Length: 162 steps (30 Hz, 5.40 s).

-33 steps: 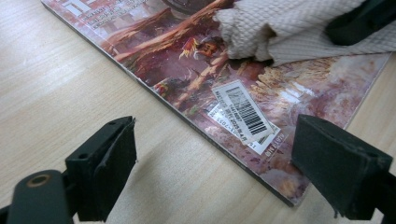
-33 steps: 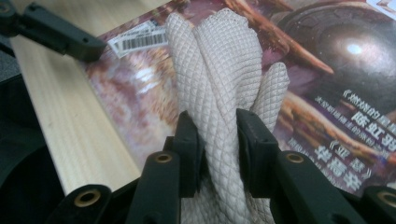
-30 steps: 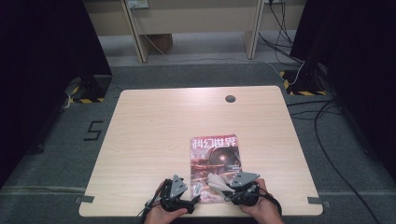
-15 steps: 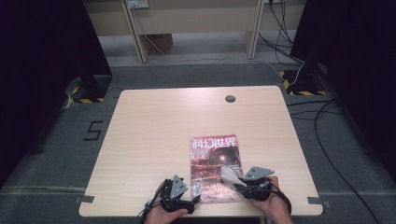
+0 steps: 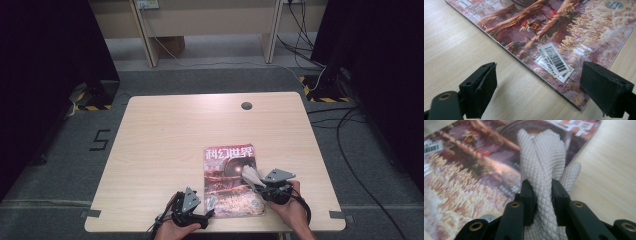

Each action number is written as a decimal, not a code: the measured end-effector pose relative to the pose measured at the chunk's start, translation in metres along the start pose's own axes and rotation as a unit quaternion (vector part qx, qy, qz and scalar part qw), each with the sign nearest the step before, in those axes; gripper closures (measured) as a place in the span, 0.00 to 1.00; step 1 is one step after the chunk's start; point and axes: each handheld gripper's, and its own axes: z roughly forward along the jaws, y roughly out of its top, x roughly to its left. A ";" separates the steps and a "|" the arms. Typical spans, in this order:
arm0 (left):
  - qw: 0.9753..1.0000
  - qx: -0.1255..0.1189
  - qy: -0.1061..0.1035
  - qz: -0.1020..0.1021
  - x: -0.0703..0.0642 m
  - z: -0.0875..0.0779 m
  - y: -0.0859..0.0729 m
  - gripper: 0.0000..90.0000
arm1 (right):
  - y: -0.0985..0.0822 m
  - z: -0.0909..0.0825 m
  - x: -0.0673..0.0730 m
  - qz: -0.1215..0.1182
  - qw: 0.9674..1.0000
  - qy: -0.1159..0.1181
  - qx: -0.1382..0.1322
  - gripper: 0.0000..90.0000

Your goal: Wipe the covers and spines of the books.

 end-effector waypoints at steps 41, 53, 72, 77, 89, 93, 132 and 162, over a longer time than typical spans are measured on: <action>1.000 0.000 -0.003 -0.002 0.001 0.000 0.000 0.15 | -0.028 -0.028 -0.066 0.108 0.987 -0.118 0.006 0.55; 1.000 0.000 -0.004 -0.003 0.001 0.001 0.000 0.15 | -0.009 -0.033 -0.031 0.072 0.991 -0.072 -0.088 0.42; 1.000 -0.001 -0.003 -0.004 0.001 0.000 0.000 0.15 | -0.006 0.007 0.005 0.044 0.998 0.053 0.007 0.40; 1.000 0.003 -0.010 -0.006 0.003 0.001 0.000 0.15 | -0.007 0.009 0.007 0.042 0.997 0.057 0.010 0.38; 1.000 0.030 0.000 -0.001 0.013 -0.005 0.001 0.11 | -0.004 0.007 0.019 0.023 0.998 0.060 0.026 0.34; 0.999 0.047 0.005 0.000 0.022 -0.010 0.001 0.11 | -0.003 0.006 0.030 0.005 0.997 0.066 0.032 0.33; 0.989 0.088 0.115 -0.001 0.071 -0.032 -0.005 0.17 | 0.006 0.012 0.107 -0.032 0.994 0.097 0.036 0.29; 0.998 0.053 0.016 -0.013 0.014 -0.024 -0.006 0.19 | 0.056 0.057 0.001 0.023 0.998 -0.035 -0.044 0.37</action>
